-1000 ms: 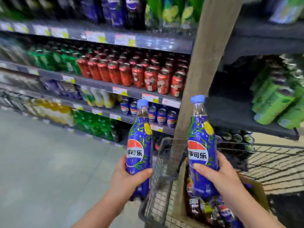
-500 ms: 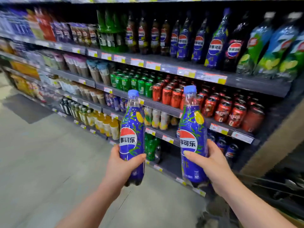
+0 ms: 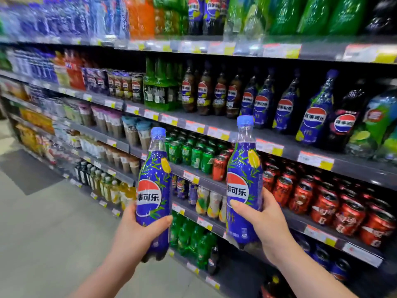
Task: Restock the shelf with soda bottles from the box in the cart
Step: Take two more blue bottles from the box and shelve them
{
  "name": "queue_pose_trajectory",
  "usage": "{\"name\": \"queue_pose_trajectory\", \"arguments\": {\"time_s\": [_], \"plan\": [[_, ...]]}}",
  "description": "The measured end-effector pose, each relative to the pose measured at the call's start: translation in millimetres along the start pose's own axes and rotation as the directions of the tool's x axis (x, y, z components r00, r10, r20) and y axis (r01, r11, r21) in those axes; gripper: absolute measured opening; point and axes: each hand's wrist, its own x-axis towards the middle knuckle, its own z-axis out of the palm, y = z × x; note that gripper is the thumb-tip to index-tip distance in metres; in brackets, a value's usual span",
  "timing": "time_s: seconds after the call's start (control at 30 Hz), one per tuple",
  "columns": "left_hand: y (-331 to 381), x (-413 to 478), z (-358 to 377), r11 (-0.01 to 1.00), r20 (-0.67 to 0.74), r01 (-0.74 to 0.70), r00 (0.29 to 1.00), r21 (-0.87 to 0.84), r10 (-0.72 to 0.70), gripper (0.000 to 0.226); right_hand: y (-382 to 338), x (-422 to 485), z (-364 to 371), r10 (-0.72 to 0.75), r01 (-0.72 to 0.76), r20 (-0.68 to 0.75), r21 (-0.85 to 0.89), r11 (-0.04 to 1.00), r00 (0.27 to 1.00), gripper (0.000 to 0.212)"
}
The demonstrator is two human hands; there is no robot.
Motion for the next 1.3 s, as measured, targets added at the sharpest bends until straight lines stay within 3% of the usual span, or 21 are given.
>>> {"name": "queue_pose_trajectory", "arguments": {"time_s": [0.07, 0.17, 0.33, 0.63, 0.73, 0.87, 1.0, 1.3], "plan": [[8.1, 37.6, 15.3, 0.999, 0.027, -0.035, 0.999, -0.011, 0.035, 0.066, -0.3, 34.5, 1.9, -0.027, 0.027, -0.013, 0.011, 1.000, 1.000, 0.053], [28.4, 93.2, 45.6, 0.998, 0.076, -0.069, 0.995, -0.007, 0.070, 0.057, -5.4, 92.1, 1.4, -0.069, 0.069, -0.048, -0.002, 0.998, 0.996, 0.054], [55.8, 175.7, 95.2, 0.986, 0.175, -0.164, 0.972, 0.017, 0.159, 0.073, -21.2, 184.5, -9.0, -0.164, 0.161, -0.137, -0.033, 0.986, 0.977, 0.046], [91.3, 268.5, 171.8, 0.971, 0.382, -0.210, 0.893, -0.113, 0.238, 0.075, -57.2, 285.8, -44.0, -0.355, 0.293, -0.318, -0.227, 0.929, 0.879, 0.047], [104.3, 291.8, 192.7, 0.961, 0.456, -0.230, 0.847, -0.152, 0.275, 0.071, -56.9, 304.6, -51.5, -0.373, 0.261, -0.360, -0.324, 0.910, 0.855, 0.058], [118.7, 322.0, 212.5, 0.953, 0.544, -0.260, 0.783, -0.153, 0.301, 0.071, -55.7, 324.4, -56.1, -0.351, 0.220, -0.462, -0.313, 0.924, 0.815, 0.046], [125.9, 345.7, 231.3, 0.952, 0.598, -0.259, 0.741, -0.166, 0.306, 0.073, -61.0, 342.1, -66.8, -0.346, 0.188, -0.540, -0.327, 0.926, 0.767, 0.053], [125.5, 356.8, 258.0, 0.948, 0.637, -0.254, 0.702, -0.194, 0.319, 0.068, -47.9, 351.9, -90.5, -0.226, 0.076, -0.600, -0.265, 0.961, 0.768, 0.075]]}}
